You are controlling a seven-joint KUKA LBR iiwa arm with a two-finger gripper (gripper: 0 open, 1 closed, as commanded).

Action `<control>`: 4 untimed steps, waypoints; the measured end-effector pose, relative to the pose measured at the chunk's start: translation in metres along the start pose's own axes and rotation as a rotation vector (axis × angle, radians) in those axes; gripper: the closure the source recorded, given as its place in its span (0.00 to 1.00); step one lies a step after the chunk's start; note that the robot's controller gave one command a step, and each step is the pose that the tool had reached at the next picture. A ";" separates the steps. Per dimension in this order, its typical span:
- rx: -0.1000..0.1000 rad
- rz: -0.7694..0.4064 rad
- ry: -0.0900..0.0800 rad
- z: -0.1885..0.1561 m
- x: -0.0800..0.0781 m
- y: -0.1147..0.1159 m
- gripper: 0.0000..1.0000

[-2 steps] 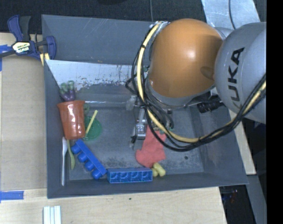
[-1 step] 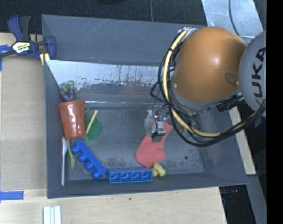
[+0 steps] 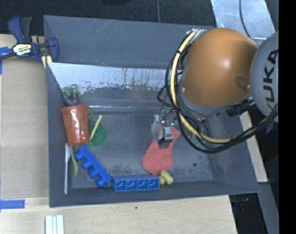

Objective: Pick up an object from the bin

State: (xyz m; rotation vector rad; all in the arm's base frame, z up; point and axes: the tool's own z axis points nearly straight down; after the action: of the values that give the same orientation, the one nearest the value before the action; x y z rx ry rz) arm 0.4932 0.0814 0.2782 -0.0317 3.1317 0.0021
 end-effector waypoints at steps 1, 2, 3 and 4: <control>0.000 -0.011 -0.001 0.049 0.005 -0.022 1.00; -0.001 -0.035 -0.009 0.047 0.006 -0.035 1.00; -0.001 0.052 -0.006 0.078 0.003 -0.043 1.00; -0.001 -0.006 -0.015 0.101 0.003 -0.059 0.00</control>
Offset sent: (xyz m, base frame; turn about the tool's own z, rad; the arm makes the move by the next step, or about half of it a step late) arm -0.0061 -0.0350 -0.0473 -0.0358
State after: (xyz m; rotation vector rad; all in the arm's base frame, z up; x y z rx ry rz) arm 0.4924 0.0221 0.1772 -0.0408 3.1163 0.0043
